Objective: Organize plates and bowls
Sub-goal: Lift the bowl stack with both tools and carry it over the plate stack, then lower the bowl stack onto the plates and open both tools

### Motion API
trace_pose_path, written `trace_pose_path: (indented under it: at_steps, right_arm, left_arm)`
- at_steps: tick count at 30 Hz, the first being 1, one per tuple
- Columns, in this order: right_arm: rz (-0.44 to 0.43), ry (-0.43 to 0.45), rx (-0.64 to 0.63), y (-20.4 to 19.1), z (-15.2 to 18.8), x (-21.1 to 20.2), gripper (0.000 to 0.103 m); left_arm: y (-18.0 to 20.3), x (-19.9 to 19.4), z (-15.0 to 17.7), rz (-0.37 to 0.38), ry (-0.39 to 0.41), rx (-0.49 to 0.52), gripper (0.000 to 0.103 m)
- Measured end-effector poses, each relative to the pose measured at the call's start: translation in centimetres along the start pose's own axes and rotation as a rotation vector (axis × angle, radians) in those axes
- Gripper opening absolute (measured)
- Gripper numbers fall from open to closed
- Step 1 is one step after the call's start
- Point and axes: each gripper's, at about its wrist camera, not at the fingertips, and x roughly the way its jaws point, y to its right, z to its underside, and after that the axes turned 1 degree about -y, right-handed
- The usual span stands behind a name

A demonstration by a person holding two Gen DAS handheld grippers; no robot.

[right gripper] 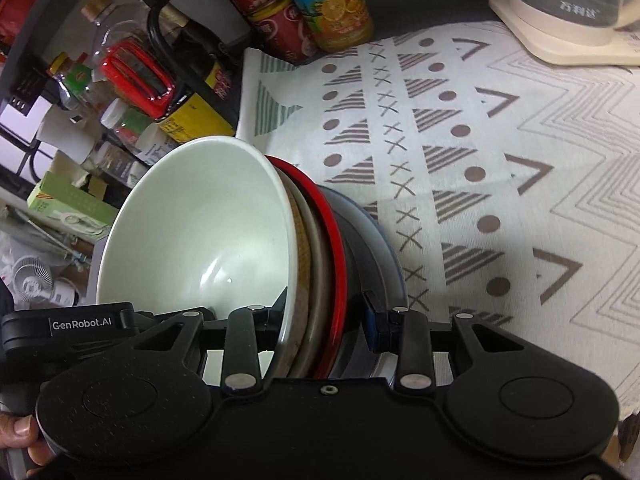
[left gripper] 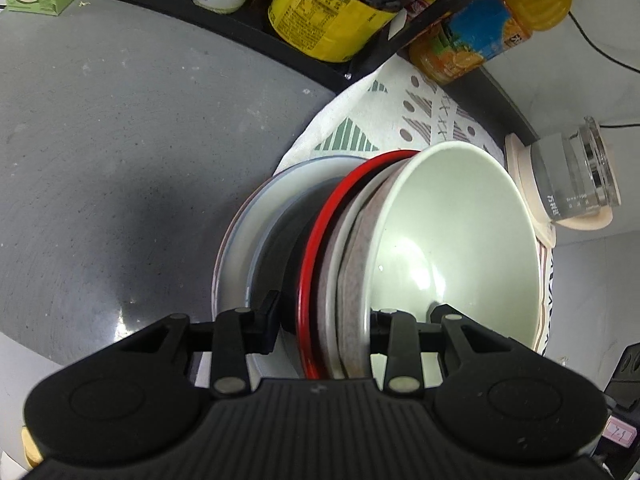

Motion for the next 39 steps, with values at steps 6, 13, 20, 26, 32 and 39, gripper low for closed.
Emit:
trace_pose_path:
  at_steps: [6,13,20,26,32,39]
  right_arm:
    - [-0.002,0.041,0.066,-0.1,1.1,0.2,0.033]
    - [0.017,0.105,0.118,-0.1,1.9,-0.1,0.034]
    - [0.035,0.161,0.114,0.0,2.3,-2.3,0.044]
    - [0.052,0.233,0.114,0.0,2.7,-5.0,0.069]
    - [0.08,0.268,0.128,0.4,3.7,-7.2,0.08]
    - [0.069,0.311,0.095,0.0,6.5,-10.1,0.089]
  left_arm:
    - [-0.5,-0.3,-0.3,0.013,-0.003,0.045,0.034]
    - [-0.7,-0.5,-0.8,0.037,-0.011,0.077,0.035]
    - [-0.2,-2.4,-1.3,0.004,0.065,0.126,0.052]
    - [0.0,-3.5,-1.8,-0.02,0.091,0.158,0.064]
    - [0.4,-5.6,-1.1,-0.014,0.141,0.216,0.083]
    - [0.3,-8.2,1.3,-0.003,0.194,0.229,0.083]
